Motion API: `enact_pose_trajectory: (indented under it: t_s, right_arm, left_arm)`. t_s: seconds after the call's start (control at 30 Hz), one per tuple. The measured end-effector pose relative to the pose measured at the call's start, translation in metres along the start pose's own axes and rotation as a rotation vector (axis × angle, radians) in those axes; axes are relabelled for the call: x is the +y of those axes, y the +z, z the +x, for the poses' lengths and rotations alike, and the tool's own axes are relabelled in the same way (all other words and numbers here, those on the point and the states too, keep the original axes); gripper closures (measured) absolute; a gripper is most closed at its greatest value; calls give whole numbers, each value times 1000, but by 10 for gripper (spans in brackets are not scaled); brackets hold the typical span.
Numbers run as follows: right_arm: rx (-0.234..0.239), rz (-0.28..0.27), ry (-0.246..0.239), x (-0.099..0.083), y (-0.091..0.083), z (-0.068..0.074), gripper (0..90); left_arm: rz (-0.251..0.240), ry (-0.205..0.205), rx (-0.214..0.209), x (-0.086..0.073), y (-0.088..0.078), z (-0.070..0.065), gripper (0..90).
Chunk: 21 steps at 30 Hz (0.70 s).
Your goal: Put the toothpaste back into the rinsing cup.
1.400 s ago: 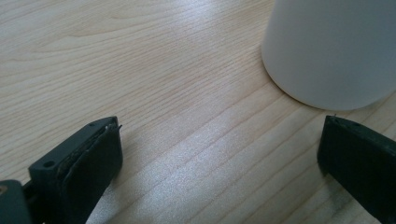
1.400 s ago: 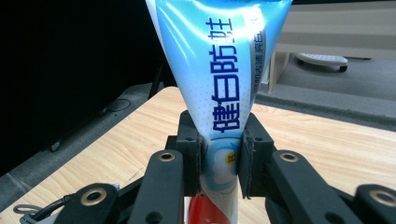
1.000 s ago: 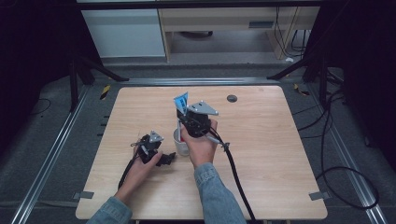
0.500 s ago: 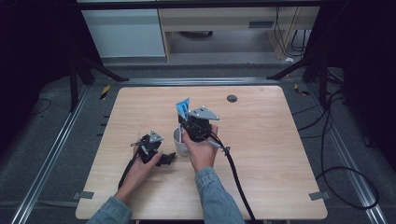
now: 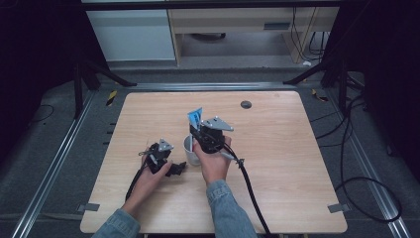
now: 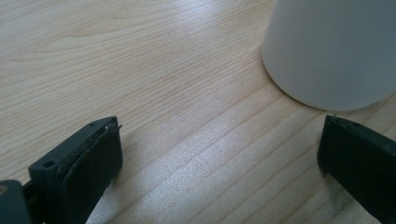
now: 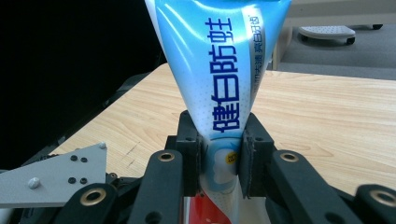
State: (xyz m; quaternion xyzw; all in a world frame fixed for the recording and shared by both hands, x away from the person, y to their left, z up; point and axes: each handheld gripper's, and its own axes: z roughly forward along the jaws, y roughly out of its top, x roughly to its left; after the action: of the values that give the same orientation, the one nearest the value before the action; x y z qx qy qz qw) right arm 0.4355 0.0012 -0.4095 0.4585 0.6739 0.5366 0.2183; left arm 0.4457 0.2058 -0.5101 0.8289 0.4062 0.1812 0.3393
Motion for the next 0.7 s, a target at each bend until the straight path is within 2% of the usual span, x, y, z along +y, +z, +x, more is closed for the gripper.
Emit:
enact_pose_trajectory:
  t_s: [0.7]
  right_arm:
    - [2, 5, 34, -10, 4, -3, 730]
  left_arm:
    - [-2, -5, 2, 0, 0, 0, 0]
